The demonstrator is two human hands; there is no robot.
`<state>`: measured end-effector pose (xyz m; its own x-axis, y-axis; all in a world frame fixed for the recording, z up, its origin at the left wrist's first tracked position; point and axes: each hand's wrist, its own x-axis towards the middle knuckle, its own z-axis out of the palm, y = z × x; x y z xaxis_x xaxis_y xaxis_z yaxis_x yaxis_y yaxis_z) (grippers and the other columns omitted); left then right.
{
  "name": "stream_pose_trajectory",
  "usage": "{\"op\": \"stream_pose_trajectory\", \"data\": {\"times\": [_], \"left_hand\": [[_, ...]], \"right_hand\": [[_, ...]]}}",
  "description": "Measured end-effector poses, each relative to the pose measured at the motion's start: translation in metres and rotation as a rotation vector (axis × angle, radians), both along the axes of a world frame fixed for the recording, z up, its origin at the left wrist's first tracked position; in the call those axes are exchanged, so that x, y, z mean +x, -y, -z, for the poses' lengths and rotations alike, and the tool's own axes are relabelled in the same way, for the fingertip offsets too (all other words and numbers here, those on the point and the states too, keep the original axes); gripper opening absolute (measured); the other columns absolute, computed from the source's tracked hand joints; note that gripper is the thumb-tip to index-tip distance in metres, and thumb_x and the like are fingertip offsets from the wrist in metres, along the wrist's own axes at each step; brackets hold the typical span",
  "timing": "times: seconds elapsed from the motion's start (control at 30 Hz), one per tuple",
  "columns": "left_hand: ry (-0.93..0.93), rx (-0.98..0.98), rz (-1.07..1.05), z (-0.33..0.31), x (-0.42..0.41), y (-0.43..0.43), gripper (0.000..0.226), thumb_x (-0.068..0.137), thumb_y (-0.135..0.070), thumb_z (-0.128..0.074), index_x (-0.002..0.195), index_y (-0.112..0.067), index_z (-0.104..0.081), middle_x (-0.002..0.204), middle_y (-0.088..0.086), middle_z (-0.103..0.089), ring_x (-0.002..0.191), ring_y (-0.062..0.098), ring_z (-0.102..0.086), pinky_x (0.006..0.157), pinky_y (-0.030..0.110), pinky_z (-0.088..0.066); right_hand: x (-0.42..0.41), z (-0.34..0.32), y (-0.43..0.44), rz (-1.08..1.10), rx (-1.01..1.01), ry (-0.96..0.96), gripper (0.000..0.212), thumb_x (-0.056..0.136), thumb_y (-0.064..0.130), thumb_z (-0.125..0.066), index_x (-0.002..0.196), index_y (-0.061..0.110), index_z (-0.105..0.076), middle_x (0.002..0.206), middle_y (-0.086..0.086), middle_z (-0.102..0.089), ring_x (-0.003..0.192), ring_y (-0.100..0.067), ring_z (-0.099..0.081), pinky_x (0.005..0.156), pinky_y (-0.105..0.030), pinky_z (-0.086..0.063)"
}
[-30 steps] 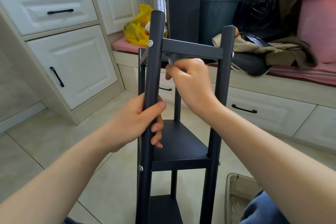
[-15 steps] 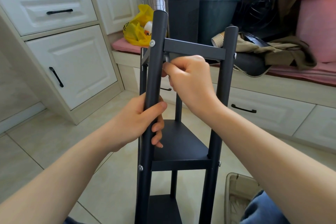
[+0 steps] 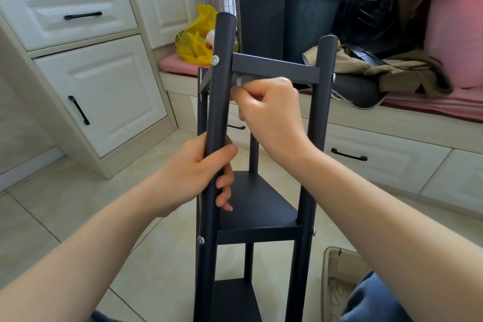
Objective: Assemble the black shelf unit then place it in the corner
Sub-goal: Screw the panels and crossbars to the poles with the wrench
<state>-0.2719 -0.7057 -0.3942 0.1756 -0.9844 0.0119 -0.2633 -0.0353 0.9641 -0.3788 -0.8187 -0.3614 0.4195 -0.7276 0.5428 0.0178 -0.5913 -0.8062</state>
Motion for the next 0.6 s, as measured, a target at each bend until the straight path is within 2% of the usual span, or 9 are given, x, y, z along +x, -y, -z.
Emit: {"op": "stream_pose_trajectory", "data": {"times": [0.1,0.3,0.4,0.53,0.6], "left_hand": [[-0.005,-0.002,-0.008,0.0,0.0,0.0,0.022,0.104,-0.028,-0.049,0.091,-0.012,-0.042,0.056,0.004,-0.044,0.044,0.022,-0.051,0.057,0.045,-0.06],[-0.015,0.004,-0.013,0.0,0.001,0.0,0.02,0.105,-0.027,-0.048,0.091,-0.015,-0.042,0.056,0.003,-0.044,0.044,0.022,-0.05,0.058,0.045,-0.06],[-0.014,0.006,-0.01,0.0,0.0,0.0,0.021,0.106,-0.027,-0.046,0.089,-0.015,-0.04,0.055,0.003,-0.043,0.043,0.022,-0.049,0.058,0.046,-0.06],[-0.032,0.003,0.023,-0.001,-0.002,0.001,0.025,0.099,-0.035,-0.051,0.087,-0.016,-0.041,0.054,0.003,-0.042,0.042,0.022,-0.049,0.059,0.047,-0.06],[-0.034,0.001,0.034,-0.001,-0.003,0.001,0.031,0.089,-0.044,-0.055,0.086,-0.016,-0.042,0.054,0.003,-0.042,0.042,0.022,-0.049,0.058,0.046,-0.06]], "right_hand": [[0.002,0.002,-0.001,-0.021,-0.004,-0.006,0.036,0.096,0.009,-0.059,0.061,0.009,-0.068,0.056,0.002,-0.063,0.049,0.003,-0.057,0.054,-0.009,-0.043],[0.016,0.006,0.0,0.001,-0.029,-0.031,0.032,0.098,0.012,-0.058,0.068,0.014,-0.068,0.056,0.009,-0.06,0.05,0.0,-0.059,0.056,-0.013,-0.047],[0.025,0.009,0.002,0.021,-0.062,-0.016,0.032,0.098,0.012,-0.059,0.067,0.011,-0.068,0.057,0.002,-0.061,0.055,-0.01,-0.06,0.056,-0.023,-0.05],[0.032,0.012,0.005,0.075,-0.13,0.032,0.038,0.096,0.01,-0.061,0.06,0.021,-0.054,0.051,0.016,-0.047,0.047,-0.004,-0.049,0.053,-0.008,-0.033],[0.033,0.014,0.006,0.101,-0.17,0.052,0.039,0.095,0.008,-0.061,0.061,0.022,-0.05,0.052,0.02,-0.042,0.045,-0.002,-0.046,0.052,-0.006,-0.032]]}}
